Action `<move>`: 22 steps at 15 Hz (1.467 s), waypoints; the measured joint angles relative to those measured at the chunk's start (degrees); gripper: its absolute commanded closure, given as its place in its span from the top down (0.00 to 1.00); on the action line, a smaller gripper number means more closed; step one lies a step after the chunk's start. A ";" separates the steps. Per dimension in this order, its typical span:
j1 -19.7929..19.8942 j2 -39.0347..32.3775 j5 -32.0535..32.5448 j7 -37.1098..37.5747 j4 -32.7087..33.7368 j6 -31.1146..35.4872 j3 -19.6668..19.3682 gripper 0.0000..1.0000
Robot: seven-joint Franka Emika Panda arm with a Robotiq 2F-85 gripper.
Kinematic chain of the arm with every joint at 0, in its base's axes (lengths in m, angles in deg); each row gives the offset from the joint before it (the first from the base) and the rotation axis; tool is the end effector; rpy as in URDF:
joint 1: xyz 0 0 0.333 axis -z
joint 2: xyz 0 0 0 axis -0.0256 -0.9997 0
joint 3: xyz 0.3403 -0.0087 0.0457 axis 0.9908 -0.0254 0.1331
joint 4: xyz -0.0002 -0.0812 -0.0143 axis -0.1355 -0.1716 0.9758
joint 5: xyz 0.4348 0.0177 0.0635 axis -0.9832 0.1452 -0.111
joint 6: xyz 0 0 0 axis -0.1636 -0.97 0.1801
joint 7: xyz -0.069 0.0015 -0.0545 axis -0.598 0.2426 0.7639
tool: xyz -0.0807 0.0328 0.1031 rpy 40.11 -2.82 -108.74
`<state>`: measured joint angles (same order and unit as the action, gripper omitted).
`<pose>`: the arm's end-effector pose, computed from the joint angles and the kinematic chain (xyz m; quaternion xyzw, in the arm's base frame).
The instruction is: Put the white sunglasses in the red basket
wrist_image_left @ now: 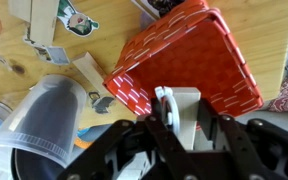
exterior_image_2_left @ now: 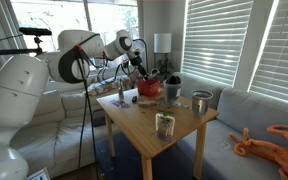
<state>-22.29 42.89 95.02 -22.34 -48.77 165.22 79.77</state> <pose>0.7976 0.2535 0.4866 0.9362 -0.2485 0.2226 0.1103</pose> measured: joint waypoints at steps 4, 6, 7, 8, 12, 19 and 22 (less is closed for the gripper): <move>-0.29 -6.28 -0.04 -2.92 6.49 -0.70 -1.94 0.16; 0.13 -8.83 -0.03 -4.44 9.24 -0.70 -2.19 0.16; 0.33 -9.91 -0.03 -5.58 10.51 -0.66 -2.19 0.16; 0.46 -10.90 -0.03 -6.99 11.76 -0.65 -2.19 0.16; 0.30 -13.72 0.00 -11.31 15.91 -1.46 -2.19 0.70; -1.16 -13.80 -0.02 -13.69 20.41 -7.09 -2.04 1.00; -1.47 -11.69 -0.23 -14.56 22.84 -4.24 -0.76 1.00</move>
<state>-23.76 31.20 94.78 -36.90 -25.93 160.99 79.02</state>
